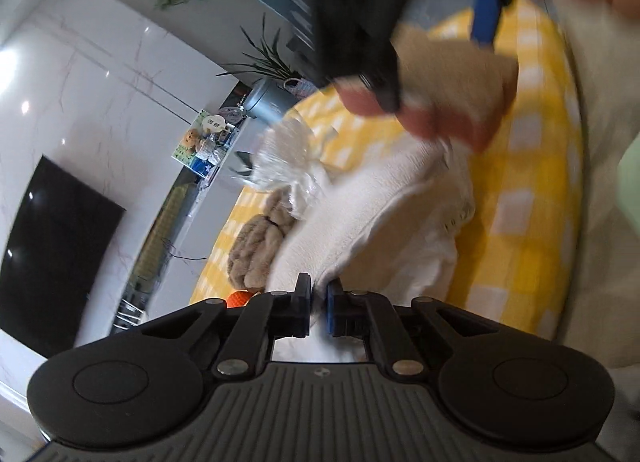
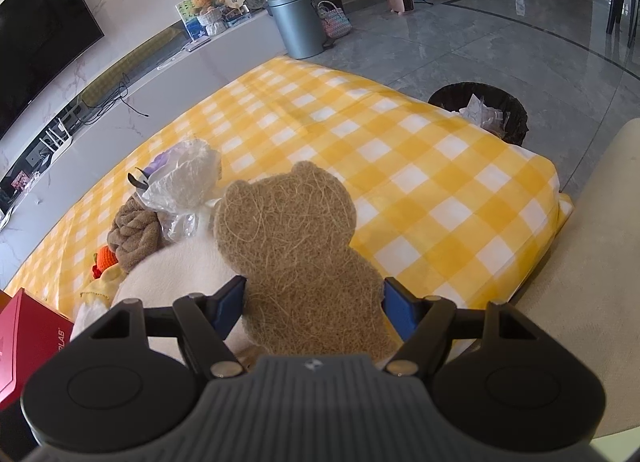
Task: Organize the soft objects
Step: 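Grasp the white towel with the left gripper while the right gripper holds the bear sponge, then carry the towel in the left gripper over the orange box while the right carries the sponge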
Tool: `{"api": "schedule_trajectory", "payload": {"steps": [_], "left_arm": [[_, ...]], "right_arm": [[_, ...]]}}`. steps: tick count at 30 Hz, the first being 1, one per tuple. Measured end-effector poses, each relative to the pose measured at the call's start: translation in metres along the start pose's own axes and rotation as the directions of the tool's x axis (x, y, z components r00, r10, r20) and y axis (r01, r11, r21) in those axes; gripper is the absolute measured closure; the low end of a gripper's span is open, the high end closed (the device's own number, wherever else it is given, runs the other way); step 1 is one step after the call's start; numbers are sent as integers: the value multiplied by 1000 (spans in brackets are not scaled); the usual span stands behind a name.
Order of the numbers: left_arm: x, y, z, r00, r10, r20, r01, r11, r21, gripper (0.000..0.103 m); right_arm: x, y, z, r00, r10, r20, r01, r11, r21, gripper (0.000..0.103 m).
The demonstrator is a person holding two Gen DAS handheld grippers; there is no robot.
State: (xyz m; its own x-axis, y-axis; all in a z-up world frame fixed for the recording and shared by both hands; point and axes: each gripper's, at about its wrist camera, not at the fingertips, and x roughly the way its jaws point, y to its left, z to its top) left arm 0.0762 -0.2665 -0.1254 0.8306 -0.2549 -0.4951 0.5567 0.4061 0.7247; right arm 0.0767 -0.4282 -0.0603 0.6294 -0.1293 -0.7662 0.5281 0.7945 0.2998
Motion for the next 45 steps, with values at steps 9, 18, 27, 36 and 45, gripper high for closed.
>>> {"api": "schedule_trajectory", "payload": {"steps": [9,18,27,36,45], "left_arm": [[-22,80,2,944,-330,-12,303,880,-366,94],[6,53,-7,954,-296,-42,275,924,-265,55],[17,29,-6,973,-231,-25,224,962,-155,97],[-5,82,-5,951,-304,49,299,876,-379,96],[-13,131,-8,939,-316,134,328,713,-620,96]], "right_arm": [[-1,0,0,1000,-2,-1,3,1000,5,31],[1,-3,0,1000,-9,-9,9,1000,16,31],[-1,-8,1,1000,-4,2,4,999,37,31],[-60,-52,5,980,22,200,-61,979,193,31],[-47,-40,3,989,4,148,-26,990,142,31]]}}
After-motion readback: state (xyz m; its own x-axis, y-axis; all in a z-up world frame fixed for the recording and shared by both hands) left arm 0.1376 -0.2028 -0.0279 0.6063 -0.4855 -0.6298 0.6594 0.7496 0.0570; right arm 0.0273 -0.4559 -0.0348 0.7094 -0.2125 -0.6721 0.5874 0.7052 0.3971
